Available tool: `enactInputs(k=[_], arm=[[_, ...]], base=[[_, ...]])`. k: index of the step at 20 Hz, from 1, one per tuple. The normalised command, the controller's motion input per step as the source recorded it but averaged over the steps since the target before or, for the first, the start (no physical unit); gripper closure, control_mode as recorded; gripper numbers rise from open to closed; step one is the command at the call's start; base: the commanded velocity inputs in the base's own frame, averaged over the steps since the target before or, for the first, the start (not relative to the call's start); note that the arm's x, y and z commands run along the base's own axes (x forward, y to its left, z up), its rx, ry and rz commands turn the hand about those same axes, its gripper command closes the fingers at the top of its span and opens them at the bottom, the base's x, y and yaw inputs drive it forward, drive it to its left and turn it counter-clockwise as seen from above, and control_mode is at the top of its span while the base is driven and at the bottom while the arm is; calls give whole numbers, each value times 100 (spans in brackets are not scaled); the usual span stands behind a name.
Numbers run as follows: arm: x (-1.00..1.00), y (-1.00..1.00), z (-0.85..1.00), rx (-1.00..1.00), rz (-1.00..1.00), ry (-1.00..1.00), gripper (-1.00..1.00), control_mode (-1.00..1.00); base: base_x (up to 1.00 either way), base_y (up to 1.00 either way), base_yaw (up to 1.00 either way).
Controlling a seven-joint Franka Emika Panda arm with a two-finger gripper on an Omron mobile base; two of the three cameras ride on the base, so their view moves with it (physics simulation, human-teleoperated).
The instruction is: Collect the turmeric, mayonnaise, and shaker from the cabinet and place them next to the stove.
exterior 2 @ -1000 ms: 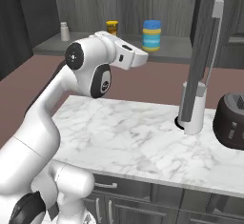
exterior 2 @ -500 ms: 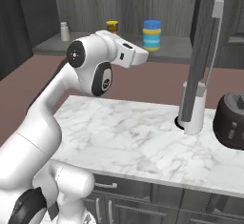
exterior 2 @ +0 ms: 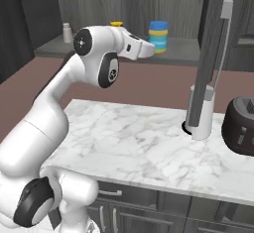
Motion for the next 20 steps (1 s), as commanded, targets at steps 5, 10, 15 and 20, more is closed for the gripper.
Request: enactInputs(k=[5, 10, 15, 20], arm=[[26, 10, 15, -1, 1, 1, -100, -100], [35, 2, 4, -1, 1, 1, -100, -100], [26, 0, 0, -5, 0, 0, -100, -100], [31, 0, 0, -9, 0, 0, -100, -100]], base=[[0, 0, 0], [0, 0, 0], [0, 0, 0], [0, 0, 0]])
